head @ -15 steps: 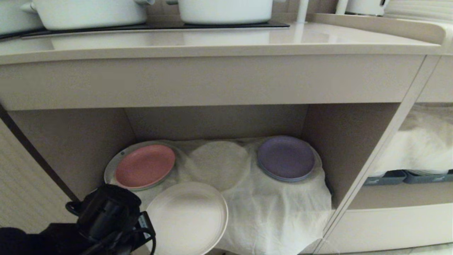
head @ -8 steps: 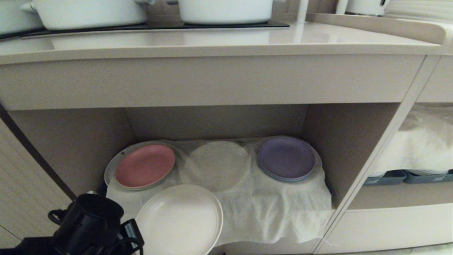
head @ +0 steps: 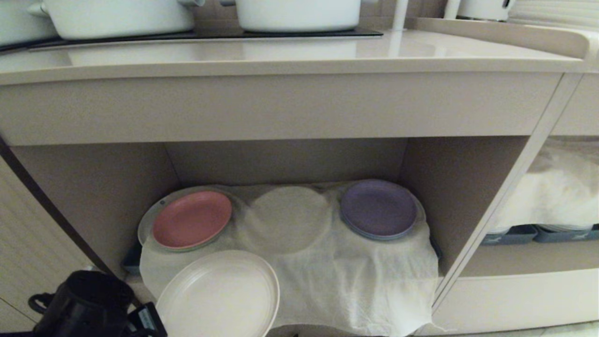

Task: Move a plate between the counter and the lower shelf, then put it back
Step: Put the plate

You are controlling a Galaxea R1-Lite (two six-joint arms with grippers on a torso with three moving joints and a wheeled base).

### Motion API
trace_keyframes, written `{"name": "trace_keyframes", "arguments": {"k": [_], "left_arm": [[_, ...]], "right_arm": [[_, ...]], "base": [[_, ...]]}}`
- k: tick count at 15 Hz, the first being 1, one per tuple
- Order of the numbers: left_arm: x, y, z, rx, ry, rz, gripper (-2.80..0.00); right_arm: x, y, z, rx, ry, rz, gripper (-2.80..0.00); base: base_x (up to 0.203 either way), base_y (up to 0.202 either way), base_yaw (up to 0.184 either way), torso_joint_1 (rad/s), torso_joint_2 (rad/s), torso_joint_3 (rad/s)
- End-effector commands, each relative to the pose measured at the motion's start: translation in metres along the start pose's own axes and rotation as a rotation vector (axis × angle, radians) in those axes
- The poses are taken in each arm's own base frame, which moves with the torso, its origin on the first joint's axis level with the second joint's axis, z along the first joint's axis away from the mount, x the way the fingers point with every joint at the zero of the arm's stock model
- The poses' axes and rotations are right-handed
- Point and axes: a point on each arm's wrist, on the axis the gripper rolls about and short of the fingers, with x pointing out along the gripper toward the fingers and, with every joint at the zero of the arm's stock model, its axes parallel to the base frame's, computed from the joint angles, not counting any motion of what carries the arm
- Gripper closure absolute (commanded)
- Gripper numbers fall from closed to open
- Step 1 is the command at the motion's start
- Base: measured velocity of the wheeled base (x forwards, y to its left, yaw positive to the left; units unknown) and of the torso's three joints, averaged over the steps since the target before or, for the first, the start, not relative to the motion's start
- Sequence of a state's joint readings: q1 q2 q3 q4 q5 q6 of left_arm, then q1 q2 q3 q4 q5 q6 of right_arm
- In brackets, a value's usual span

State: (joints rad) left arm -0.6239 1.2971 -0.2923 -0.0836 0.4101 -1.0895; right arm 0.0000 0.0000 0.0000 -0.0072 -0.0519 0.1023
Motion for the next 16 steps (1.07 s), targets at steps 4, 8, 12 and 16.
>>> {"name": "trace_keyframes", "arguments": {"k": [4,8,12,16], "left_arm": [[-0.005,0.002,0.002,-0.018,-0.023,-0.02,0.0],[-0.009,0.006,0.002,-0.026,-0.031,-0.032,0.0],[-0.013,0.027,-0.006,-0.022,-0.034,-0.021,0.0],[-0.016,0.033,-0.008,-0.02,-0.04,-0.028,0.0]], "right_arm": [[0.0,0.0,0.0,0.0,0.0,0.0,0.0],[0.0,0.0,0.0,0.0,0.0,0.0,0.0],[0.0,0.0,0.0,0.0,-0.001,-0.002,0.0],[0.0,0.0,0.0,0.0,0.001,0.0,0.0]], "base": [[0.0,0.0,0.0,0.0,0.0,0.0],[0.0,0.0,0.0,0.0,0.0,0.0],[0.0,0.0,0.0,0.0,0.0,0.0],[0.0,0.0,0.0,0.0,0.0,0.0]]}}
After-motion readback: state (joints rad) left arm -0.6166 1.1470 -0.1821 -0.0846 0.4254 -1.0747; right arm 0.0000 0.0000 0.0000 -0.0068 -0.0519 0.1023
